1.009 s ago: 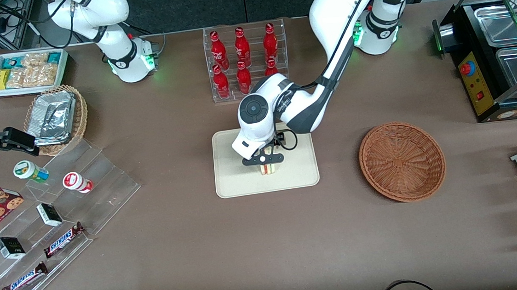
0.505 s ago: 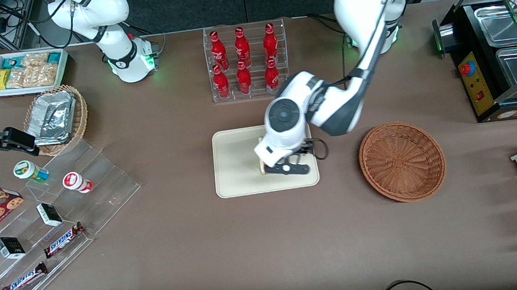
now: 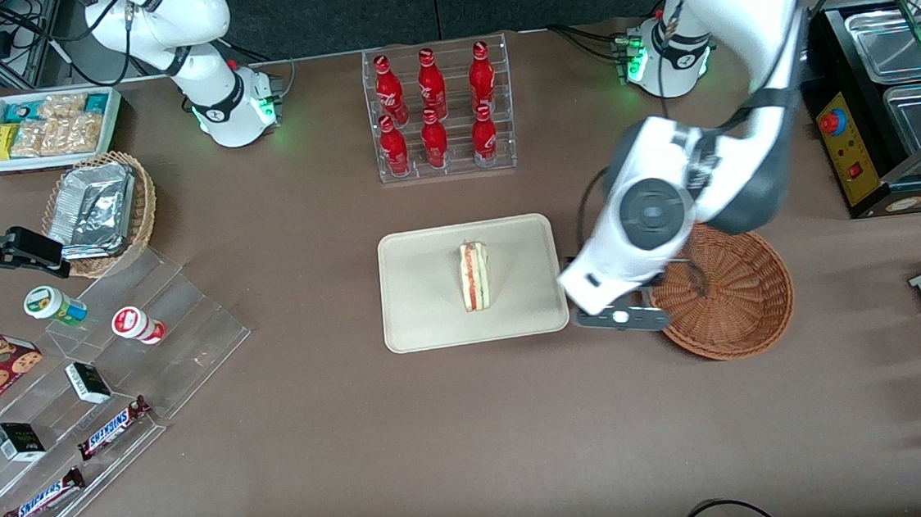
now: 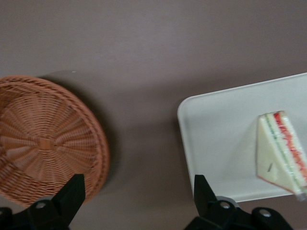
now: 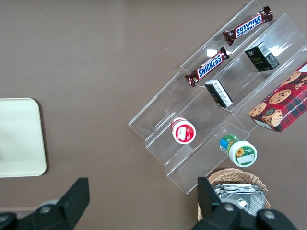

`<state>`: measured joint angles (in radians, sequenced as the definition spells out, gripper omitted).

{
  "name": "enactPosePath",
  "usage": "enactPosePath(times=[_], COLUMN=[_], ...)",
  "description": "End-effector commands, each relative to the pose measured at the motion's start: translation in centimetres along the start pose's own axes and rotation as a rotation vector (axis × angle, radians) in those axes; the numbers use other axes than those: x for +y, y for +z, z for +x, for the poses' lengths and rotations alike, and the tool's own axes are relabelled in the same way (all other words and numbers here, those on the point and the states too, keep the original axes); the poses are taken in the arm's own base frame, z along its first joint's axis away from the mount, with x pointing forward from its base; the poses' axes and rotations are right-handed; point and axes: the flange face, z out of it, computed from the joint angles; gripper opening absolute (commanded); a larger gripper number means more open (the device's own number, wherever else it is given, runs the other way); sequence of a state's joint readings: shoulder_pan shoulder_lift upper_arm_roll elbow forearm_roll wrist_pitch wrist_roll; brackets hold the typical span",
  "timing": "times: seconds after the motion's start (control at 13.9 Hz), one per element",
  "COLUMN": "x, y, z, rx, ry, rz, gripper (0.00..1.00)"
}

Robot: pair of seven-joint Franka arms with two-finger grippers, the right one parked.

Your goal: Place sandwich from basket to tray

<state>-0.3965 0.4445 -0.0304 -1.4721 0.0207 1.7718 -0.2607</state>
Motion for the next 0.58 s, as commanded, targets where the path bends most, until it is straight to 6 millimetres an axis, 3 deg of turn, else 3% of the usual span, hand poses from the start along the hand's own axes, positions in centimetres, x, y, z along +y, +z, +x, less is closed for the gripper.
enactPosePath(times=[0.0,0.22,0.36,0.5], x=[-5.8,-12.9,-15.7,-16.6], y=[-1.9,-3.7,-4.8,-6.6], z=[-2.3,-3.2,-4.2,-5.7], rx=[0.001,0.014,0.019,0.004], ry=[0.029,0.046,0.031,0.020], rz=[-0.011,-0.034,-0.037,-0.032], gripper=[1.00,1.00,1.00,1.00])
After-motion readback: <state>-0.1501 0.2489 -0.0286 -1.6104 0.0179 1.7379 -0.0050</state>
